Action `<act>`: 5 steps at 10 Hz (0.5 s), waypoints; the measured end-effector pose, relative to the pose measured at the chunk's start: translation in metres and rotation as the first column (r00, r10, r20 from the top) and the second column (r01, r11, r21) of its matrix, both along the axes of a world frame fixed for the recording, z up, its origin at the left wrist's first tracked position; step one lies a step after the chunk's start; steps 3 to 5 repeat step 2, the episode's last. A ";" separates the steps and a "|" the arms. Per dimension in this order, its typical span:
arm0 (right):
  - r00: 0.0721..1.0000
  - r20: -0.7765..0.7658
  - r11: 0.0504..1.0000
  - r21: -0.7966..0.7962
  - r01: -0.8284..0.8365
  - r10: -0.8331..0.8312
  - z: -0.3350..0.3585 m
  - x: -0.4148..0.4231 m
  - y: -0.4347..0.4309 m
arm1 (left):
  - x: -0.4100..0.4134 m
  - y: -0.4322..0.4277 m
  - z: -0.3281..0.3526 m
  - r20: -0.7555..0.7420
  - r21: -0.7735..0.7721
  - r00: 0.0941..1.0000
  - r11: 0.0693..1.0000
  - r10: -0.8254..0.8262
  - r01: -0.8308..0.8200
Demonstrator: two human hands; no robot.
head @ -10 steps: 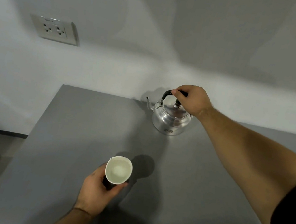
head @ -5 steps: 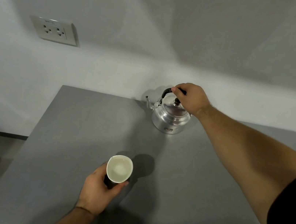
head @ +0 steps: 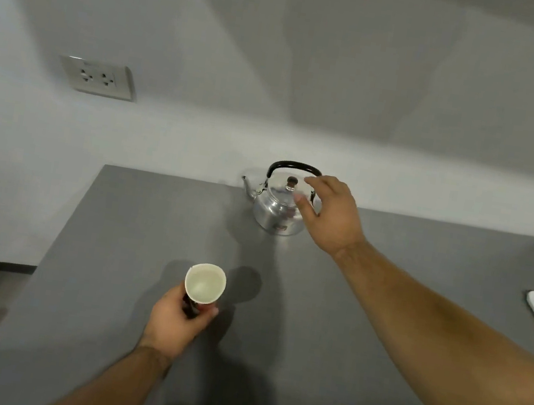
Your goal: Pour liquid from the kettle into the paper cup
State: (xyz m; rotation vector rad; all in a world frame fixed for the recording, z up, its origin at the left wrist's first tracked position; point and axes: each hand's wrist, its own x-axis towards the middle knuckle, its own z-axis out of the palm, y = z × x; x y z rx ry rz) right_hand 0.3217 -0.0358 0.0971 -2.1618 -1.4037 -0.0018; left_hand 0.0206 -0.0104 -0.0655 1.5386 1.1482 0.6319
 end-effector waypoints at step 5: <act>0.998 -0.059 0.995 0.100 -0.022 0.028 0.020 -0.025 -0.066 | -0.014 -0.009 0.025 -0.078 0.010 0.995 0.998 -0.057 0.058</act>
